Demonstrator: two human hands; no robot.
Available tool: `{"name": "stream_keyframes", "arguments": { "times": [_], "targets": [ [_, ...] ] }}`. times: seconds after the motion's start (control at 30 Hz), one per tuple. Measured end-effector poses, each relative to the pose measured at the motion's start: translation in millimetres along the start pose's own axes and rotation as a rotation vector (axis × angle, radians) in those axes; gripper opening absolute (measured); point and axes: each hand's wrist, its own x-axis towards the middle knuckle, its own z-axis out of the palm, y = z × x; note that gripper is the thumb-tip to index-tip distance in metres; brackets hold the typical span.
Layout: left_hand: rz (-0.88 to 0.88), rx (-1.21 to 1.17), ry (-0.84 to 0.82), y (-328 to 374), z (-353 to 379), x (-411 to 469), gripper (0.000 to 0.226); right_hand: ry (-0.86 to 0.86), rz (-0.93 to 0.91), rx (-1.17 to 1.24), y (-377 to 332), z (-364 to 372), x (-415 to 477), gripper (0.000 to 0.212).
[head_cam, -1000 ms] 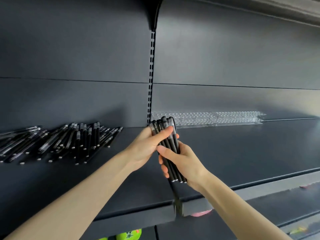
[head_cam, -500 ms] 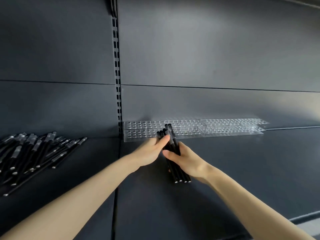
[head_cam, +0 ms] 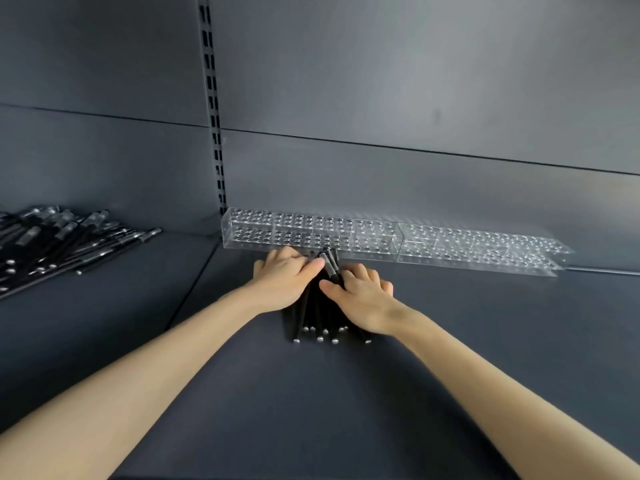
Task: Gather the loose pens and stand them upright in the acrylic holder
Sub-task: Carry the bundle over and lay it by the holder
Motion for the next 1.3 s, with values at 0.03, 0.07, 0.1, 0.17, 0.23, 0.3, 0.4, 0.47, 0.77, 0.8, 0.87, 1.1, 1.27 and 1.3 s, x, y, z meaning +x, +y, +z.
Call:
{"name": "stream_keyframes", "arguments": {
  "times": [0.03, 0.07, 0.1, 0.17, 0.23, 0.3, 0.4, 0.47, 0.77, 0.8, 0.87, 1.1, 1.27, 1.3],
  "targets": [
    [0.005, 0.024, 0.019, 0, 1, -1, 0.051, 0.014, -0.002, -0.008, 0, 0, 0, 0.054],
    [0.011, 0.046, 0.036, 1, 2, -3, 0.052, 0.035, -0.005, -0.009, 0, 1, 0, 0.055],
    [0.018, 0.059, 0.052, 0, 2, -5, 0.053, 0.062, -0.011, -0.001, 0, 2, -1, 0.057],
    [0.025, 0.038, 0.088, -3, 1, -10, 0.056, 0.105, -0.027, 0.045, 1, 3, -4, 0.065],
    [0.032, -0.019, 0.127, -8, 0, -17, 0.059, 0.133, -0.054, 0.087, 5, 2, -7, 0.071],
    [0.071, -0.079, 0.135, -13, -2, -25, 0.058, 0.140, -0.080, 0.113, 9, 0, -9, 0.070],
    [0.134, -0.115, 0.081, -14, 1, -36, 0.057, 0.133, -0.095, 0.120, 11, 0, -10, 0.067],
    [0.168, -0.013, 0.029, -14, 6, -39, 0.060, 0.122, -0.086, 0.097, 9, 3, -11, 0.066],
    [0.207, 0.178, -0.081, -22, 5, -49, 0.057, 0.082, -0.113, 0.055, -8, 10, -27, 0.055],
    [0.212, 0.177, -0.082, -22, 5, -51, 0.057, 0.079, -0.123, 0.061, -11, 11, -29, 0.054],
    [0.219, 0.168, -0.081, -23, 5, -53, 0.056, 0.082, -0.124, 0.087, -14, 12, -32, 0.053],
    [0.205, 0.156, -0.011, -26, -1, -55, 0.056, 0.134, -0.091, 0.142, -10, 7, -29, 0.057],
    [0.231, 0.160, 0.135, -17, -9, -62, 0.043, 0.195, -0.135, 0.183, -4, 4, -27, 0.052],
    [0.235, 0.181, 0.150, -15, -10, -63, 0.040, 0.203, -0.138, 0.184, -3, 4, -27, 0.052]
  ]
}}
